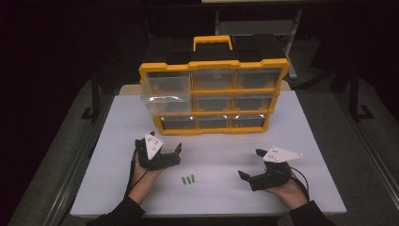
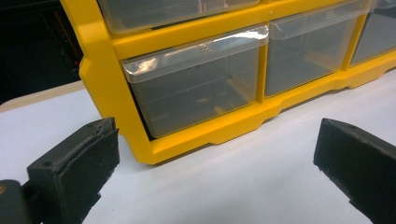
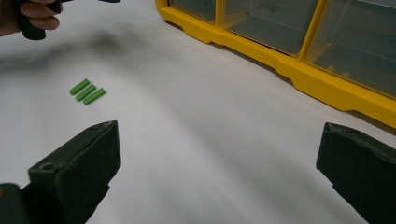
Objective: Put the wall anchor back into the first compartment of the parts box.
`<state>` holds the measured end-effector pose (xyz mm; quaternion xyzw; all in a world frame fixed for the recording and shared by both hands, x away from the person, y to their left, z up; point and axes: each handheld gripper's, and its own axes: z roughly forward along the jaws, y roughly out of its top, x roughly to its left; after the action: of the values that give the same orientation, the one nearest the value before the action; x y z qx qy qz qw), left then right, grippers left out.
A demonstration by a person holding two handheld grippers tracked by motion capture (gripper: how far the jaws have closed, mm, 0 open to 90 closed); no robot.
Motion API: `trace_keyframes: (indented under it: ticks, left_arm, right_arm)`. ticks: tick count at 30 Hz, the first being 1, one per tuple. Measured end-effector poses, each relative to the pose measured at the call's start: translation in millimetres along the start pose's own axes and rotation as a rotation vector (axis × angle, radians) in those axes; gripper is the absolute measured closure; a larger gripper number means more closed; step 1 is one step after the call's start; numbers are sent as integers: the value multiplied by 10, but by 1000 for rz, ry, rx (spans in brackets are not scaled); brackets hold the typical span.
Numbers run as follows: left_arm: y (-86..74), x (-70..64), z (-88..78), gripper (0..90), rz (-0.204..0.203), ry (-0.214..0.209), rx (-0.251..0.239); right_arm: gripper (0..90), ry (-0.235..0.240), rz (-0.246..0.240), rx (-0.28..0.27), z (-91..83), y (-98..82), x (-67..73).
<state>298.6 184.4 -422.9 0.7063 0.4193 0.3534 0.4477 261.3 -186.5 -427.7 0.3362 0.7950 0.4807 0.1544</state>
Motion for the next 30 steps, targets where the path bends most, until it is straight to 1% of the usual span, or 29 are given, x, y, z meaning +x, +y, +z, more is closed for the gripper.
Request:
trace_keyframes:
  ticks: [1, 4, 12, 15, 16, 17, 18, 20, 23, 24, 27, 30]
  left_arm:
    - [-2, 7, 3, 0, -21, -9, -1]
    - [-5, 38, 10, 0, -40, -31, 0]
    - [8, 85, -9, 0, -34, -88, -24]
    - [19, 107, -28, 0, -29, -120, -30]
    - [18, 112, -35, 0, -31, -138, -38]
    - [22, 125, -45, 0, -18, -153, -33]
    - [23, 128, -54, 0, -14, -156, -37]
    - [25, 140, -72, 0, -12, -178, -45]
    - [26, 174, -111, 0, 2, -194, -51]
    - [24, 180, -121, 0, -2, -197, -53]
    - [17, 204, -157, 0, 11, -210, -49]
    - [13, 207, -203, 0, 5, -224, -56]
  right_arm:
    - [0, 0, -1, 0, 0, 0, -1]
    - [0, 0, -3, -1, -2, 0, -3]
    - [0, 0, -4, -1, -5, -2, -1]
    - [0, -2, -11, -6, -6, -1, -6]
    - [0, -2, -11, -6, -7, -1, -6]
    - [0, -2, -12, -6, -7, 0, -6]
    - [0, -2, -12, -5, -7, -1, -5]
    - [0, -2, -12, -5, -6, -1, -4]
    - [0, -2, -13, -5, -7, 0, -4]
    - [0, -2, -12, -5, -7, -1, -4]
    - [0, -4, -11, -5, -5, -1, -4]
    - [0, -4, -11, -5, -6, -1, -4]
